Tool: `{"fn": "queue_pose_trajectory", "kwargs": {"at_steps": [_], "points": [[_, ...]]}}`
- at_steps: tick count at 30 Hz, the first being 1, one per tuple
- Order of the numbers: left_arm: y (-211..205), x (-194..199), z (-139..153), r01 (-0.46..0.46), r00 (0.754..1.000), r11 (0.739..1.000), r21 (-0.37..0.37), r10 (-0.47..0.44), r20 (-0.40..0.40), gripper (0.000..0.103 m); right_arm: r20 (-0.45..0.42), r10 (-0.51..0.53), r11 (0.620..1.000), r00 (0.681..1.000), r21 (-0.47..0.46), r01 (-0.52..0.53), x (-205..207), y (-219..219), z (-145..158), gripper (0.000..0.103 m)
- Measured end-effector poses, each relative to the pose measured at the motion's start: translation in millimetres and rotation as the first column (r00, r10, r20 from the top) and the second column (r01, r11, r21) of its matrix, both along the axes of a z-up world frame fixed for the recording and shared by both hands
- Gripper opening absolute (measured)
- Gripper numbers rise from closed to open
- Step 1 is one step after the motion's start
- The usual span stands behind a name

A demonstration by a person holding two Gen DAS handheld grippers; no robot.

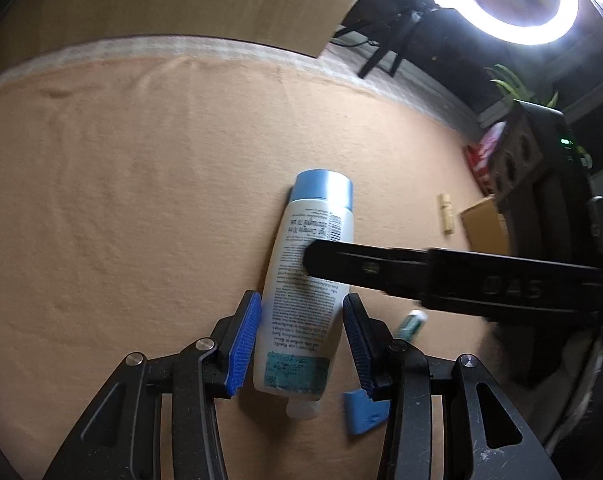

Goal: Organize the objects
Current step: 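Grasp the blue-capped lotion bottle with the right gripper while the left steadies it, then carry the lotion bottle into the box and open the right gripper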

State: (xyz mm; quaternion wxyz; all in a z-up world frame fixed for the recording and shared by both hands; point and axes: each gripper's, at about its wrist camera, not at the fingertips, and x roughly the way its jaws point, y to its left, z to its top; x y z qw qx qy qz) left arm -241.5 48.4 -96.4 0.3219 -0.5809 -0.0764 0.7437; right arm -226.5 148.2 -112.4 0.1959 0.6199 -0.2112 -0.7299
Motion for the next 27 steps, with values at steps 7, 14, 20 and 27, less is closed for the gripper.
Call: {"fn": "queue_pose_trajectory", "kwargs": {"at_steps": [7,14,20,27], "points": [[27,10,-2,0.027,1.0,1.0,-0.012,-0.027,-0.006,0.045,-0.02,-0.034,0.998,0.999,0.06,0.035,-5,20,4,0.04],[42,13,-9,0.052,0.999,0.998,-0.03,-0.051,0.014,0.041,0.001,0.009,0.997,1.0,0.078,-0.009,6,20,7,0.04],[43,15,-3,0.028,1.0,0.999,-0.041,-0.029,-0.012,0.041,-0.015,-0.019,0.999,1.0,0.033,0.02,7,25,10,0.04],[42,23,24,-0.019,0.999,1.0,0.023,0.02,-0.045,0.041,-0.087,-0.019,1.0,0.996,0.017,0.021,15,35,39,0.04]]}}
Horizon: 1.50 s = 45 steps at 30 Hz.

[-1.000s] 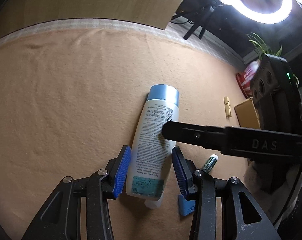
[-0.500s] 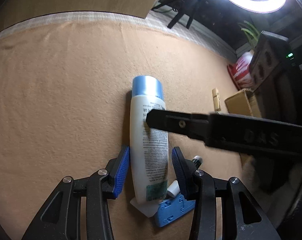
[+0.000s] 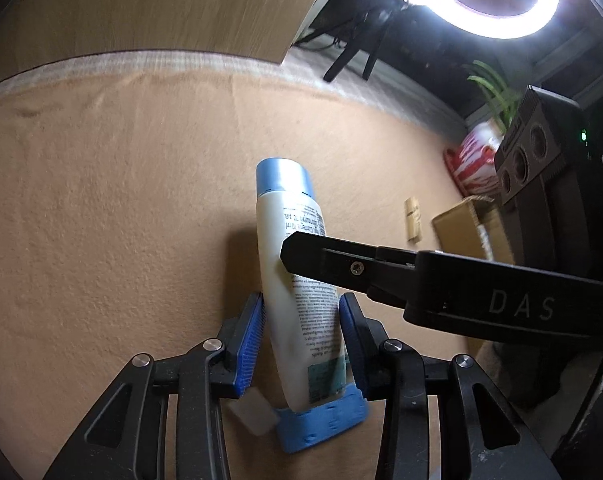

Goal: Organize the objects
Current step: 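Carry the lotion bottle into the box and open the right gripper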

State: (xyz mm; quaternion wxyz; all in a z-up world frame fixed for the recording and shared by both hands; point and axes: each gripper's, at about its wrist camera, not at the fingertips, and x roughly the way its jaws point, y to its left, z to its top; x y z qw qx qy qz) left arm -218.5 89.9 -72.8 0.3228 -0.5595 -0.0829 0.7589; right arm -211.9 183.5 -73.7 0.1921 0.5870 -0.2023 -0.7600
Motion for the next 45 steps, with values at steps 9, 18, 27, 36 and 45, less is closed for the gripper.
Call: {"fn": "queue_pose_trajectory", "kwargs": {"at_steps": [9,18,27,36,45], "points": [[36,27,39,0.007,0.998,0.997,0.078,-0.003,-0.057,0.041,-0.123,-0.03,0.999,0.992,0.02,0.033,27,41,45,0.04],[116,76,51,0.153,0.987,0.982,0.108,-0.146,-0.067,0.041,-0.17,-0.138,0.987,0.976,0.056,0.15,73,127,61,0.04],[199,128,52,0.278,0.96,0.953,0.121,-0.273,-0.06,0.041,-0.173,-0.248,0.96,0.953,0.089,0.266,115,211,61,0.04],[251,158,46,0.333,0.942,0.938,0.091,-0.328,-0.066,0.04,-0.161,-0.288,0.945,0.944,0.11,0.307,130,256,54,0.04],[253,156,52,0.274,0.955,0.962,0.002,-0.272,-0.119,0.066,-0.194,-0.246,0.942,0.95,0.184,0.281,134,263,57,0.053]]}}
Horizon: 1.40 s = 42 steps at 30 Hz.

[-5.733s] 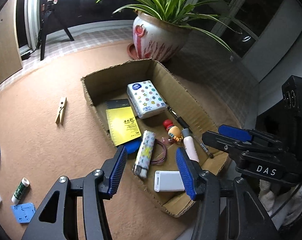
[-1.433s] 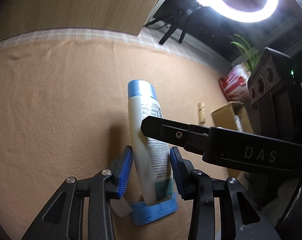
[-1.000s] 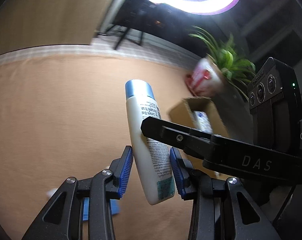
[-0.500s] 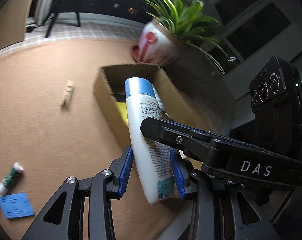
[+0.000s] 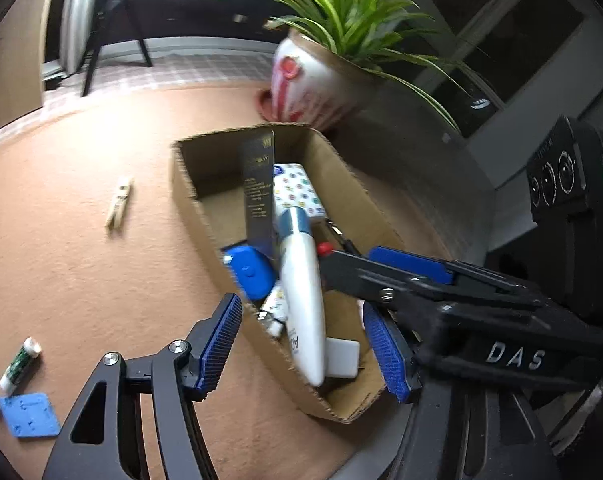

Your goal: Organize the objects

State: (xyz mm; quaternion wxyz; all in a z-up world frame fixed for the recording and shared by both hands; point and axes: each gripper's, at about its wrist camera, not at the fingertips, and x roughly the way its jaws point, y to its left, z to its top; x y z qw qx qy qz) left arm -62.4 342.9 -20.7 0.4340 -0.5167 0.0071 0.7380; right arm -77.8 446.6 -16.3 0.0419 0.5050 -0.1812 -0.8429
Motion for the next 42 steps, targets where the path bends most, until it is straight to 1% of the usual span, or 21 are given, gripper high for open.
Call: {"fn": "queue_pose_trajectory", "kwargs": {"at_steps": [2,4,7,9,13,17,19,22,26,29,31,32,34,36,38,40,42], "points": [[-9,-3,4,-0.016,1.0,1.0,0.004,0.016,0.002,0.066,-0.005,0.011,1.0,1.0,0.005,-0.011,0,-4,4,0.053],[-20,-6,9,-0.024,1.0,1.0,0.0,0.024,-0.017,0.066,-0.02,0.02,1.0,1.0,0.014,-0.02,2,-11,10,0.053],[-37,-9,16,-0.028,0.999,1.0,0.006,0.028,-0.027,0.066,-0.033,0.003,1.0,0.999,0.001,-0.003,6,-19,14,0.053],[-55,-11,21,-0.036,0.999,0.999,0.011,0.036,-0.032,0.066,-0.036,-0.001,1.0,0.999,-0.011,0.001,8,-25,16,0.053],[-91,-15,27,-0.043,0.998,0.999,0.004,0.043,-0.046,0.066,-0.048,-0.019,1.0,0.999,-0.004,0.019,14,-38,21,0.053],[-134,-22,26,-0.062,0.998,0.998,0.015,0.062,-0.02,0.066,-0.048,-0.024,0.999,0.999,-0.027,0.023,19,-52,22,0.053],[-157,-25,24,-0.093,0.995,0.996,0.002,0.093,-0.027,0.066,-0.047,-0.017,0.999,0.999,-0.038,0.015,23,-63,22,0.053],[-191,-33,14,-0.137,0.991,0.99,-0.025,0.136,-0.01,0.066,-0.037,0.001,0.999,0.999,-0.043,-0.003,26,-78,18,0.053],[-236,-42,0,-0.196,0.981,0.978,-0.065,0.196,-0.009,0.066,-0.024,0.017,0.998,1.0,-0.056,-0.019,29,-99,12,0.053],[-262,-48,-10,-0.224,0.975,0.969,-0.101,0.222,-0.024,0.066,-0.016,0.03,0.998,0.999,-0.048,-0.031,30,-114,10,0.053],[-276,-52,-19,-0.225,0.974,0.966,-0.126,0.223,-0.027,0.065,-0.008,0.041,0.998,0.999,-0.046,-0.041,29,-128,7,0.053],[-282,-53,-24,-0.224,0.974,0.964,-0.14,0.222,-0.03,0.062,-0.004,0.047,0.998,0.999,-0.045,-0.047,29,-134,6,0.053],[-287,-54,-32,-0.218,0.976,0.963,-0.162,0.214,-0.043,0.059,0.004,0.062,0.997,0.998,-0.048,-0.062,26,-148,3,0.053],[-294,-55,-39,-0.221,0.975,0.96,-0.174,0.215,-0.05,0.059,0.013,0.086,0.994,0.996,-0.063,-0.085,21,-160,-1,0.053],[-298,-57,-45,-0.228,0.974,0.958,-0.174,0.225,-0.036,0.057,0.023,0.114,0.99,0.993,-0.087,-0.112,15,-172,-8,0.053],[-300,-59,-51,-0.236,0.972,0.955,-0.178,0.234,-0.033,0.053,0.042,0.159,0.984,0.986,-0.088,-0.154,7,-185,-17,0.053],[-299,-59,-55,-0.232,0.973,0.955,-0.185,0.229,-0.035,0.053,0.061,0.215,0.975,0.975,-0.075,-0.21,0,-198,-28,0.053]]}}
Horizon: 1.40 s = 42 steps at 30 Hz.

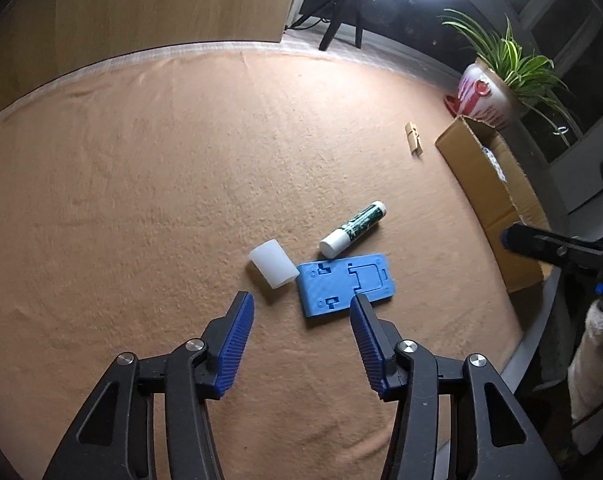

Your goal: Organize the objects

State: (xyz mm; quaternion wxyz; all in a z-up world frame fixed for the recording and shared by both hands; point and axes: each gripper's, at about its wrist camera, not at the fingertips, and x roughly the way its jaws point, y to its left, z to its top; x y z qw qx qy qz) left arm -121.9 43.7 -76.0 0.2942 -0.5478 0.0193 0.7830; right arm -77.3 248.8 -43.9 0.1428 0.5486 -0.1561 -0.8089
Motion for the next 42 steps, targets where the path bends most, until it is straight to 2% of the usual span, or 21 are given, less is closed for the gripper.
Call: {"fn": "queue_pose_trajectory", "kwargs": {"at_steps": [7,10,12,14,16,18,23,26,31,33,38,42], "points": [[6,-10,-7,-0.073,0.997,0.997,0.004,0.073,0.011,0.053,0.049,0.183,0.982,0.982,0.03,-0.184,-20,-29,-28,0.044],[12,-16,-14,-0.104,0.994,0.995,-0.004,0.105,0.026,0.052,0.079,0.211,0.977,0.974,0.016,-0.213,-31,-33,-38,0.044],[15,-19,-17,-0.118,0.992,0.993,-0.007,0.118,0.033,0.049,0.092,0.222,0.975,0.971,0.006,-0.223,-37,-35,-42,0.042],[18,-21,-20,-0.123,0.992,0.992,-0.014,0.124,0.037,0.041,0.091,0.241,0.97,0.966,0.01,-0.243,-42,-39,-43,0.039],[20,-22,-22,-0.128,0.991,0.992,-0.023,0.128,0.035,0.041,0.086,0.263,0.964,0.961,0.024,-0.266,-43,-42,-47,0.039],[21,-25,-25,-0.135,0.99,0.99,-0.027,0.136,0.045,0.041,0.098,0.257,0.965,0.961,0.03,-0.261,-48,-41,-52,0.039],[24,-28,-28,-0.13,0.99,0.991,-0.04,0.132,0.051,0.04,0.152,0.254,0.967,0.955,-0.072,-0.245,-58,-39,-60,0.039],[25,-31,-29,-0.135,0.989,0.99,-0.04,0.137,0.052,0.04,0.166,0.247,0.969,0.955,-0.071,-0.238,-63,-44,-63,0.037],[31,-35,-30,-0.136,0.99,0.989,-0.056,0.138,0.035,0.035,0.212,0.136,0.989,0.968,-0.091,-0.119,-78,-44,-69,0.036],[31,-35,-29,-0.132,0.991,0.989,-0.061,0.134,0.027,0.031,0.21,0.125,0.991,0.97,-0.08,-0.11,-83,-48,-68,0.036],[28,-36,-28,-0.132,0.991,0.988,-0.08,0.133,0.002,0.024,0.186,0.14,0.989,0.973,0.019,-0.146,-88,-69,-64,0.035],[20,-37,-27,-0.14,0.99,0.988,-0.067,0.14,0.007,0.024,0.204,0.098,0.995,0.974,0.001,-0.1,-96,-75,-65,0.035]]}}
